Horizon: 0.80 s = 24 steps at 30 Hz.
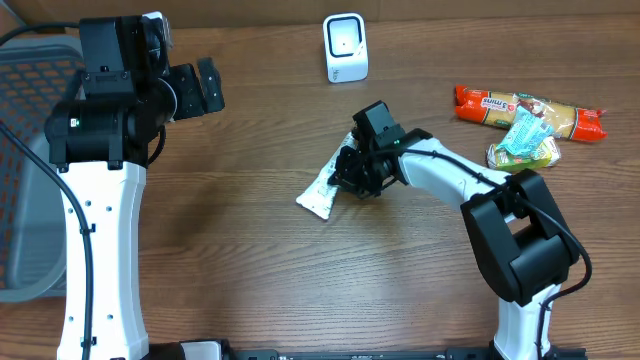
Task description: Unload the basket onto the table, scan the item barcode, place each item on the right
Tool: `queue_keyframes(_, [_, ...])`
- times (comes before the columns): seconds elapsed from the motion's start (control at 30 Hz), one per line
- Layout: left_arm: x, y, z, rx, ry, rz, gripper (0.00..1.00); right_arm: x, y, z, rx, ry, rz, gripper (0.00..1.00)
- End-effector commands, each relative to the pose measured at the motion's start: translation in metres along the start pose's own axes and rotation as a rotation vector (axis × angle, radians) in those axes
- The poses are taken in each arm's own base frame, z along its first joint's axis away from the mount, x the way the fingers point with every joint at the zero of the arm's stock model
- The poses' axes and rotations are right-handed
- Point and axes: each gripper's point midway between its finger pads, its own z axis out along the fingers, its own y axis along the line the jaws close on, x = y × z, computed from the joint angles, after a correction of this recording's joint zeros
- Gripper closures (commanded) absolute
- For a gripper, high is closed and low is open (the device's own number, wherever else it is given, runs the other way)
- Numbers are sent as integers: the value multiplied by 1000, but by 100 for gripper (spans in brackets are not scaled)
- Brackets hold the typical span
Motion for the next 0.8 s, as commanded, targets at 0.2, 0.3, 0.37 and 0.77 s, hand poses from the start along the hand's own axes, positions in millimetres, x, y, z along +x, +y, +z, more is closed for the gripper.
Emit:
queue_keyframes(0.2, [-2, 1, 1, -5, -5, 2, 0, -25, 19, -46, 162, 21, -769, 96])
queue_keyframes(0.3, [-2, 1, 1, -5, -5, 2, 0, -23, 18, -47, 161, 35, -800, 96])
queue_keyframes(0.37, [-2, 1, 1, -5, -5, 2, 0, -21, 16, -47, 164, 46, -798, 96])
queue_keyframes(0.77, [-2, 1, 1, -5, -5, 2, 0, -4, 15, -29, 166, 100, -915, 44])
